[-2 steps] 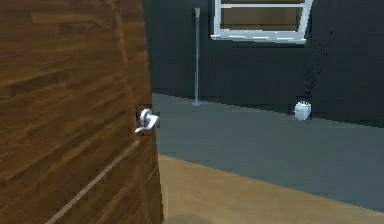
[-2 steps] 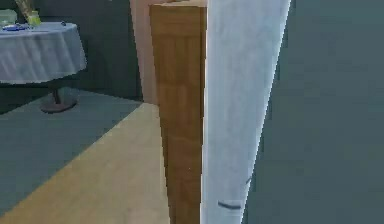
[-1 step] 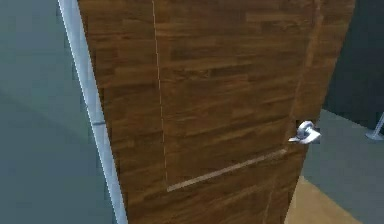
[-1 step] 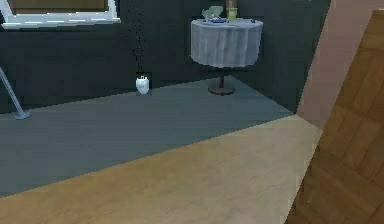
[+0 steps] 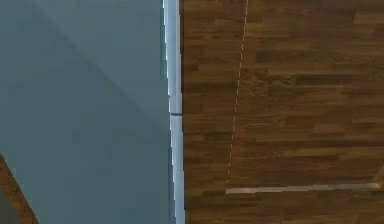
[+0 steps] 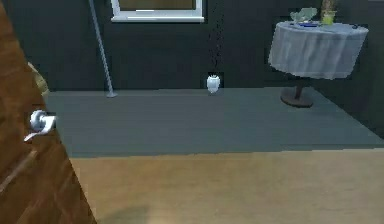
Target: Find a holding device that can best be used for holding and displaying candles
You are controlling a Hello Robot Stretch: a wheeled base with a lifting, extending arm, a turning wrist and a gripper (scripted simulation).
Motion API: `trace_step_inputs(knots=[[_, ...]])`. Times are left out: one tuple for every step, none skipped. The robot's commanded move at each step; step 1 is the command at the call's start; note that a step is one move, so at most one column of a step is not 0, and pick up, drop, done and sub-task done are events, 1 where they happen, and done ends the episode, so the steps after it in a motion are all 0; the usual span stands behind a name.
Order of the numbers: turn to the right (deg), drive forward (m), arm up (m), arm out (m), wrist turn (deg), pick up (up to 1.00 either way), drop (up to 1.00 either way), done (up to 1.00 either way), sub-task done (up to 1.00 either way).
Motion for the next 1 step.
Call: trace_step_inputs(knots=[[0.0,0.10,0.00,0.00,0.0,0.00,0.00,0.00,0.00]])
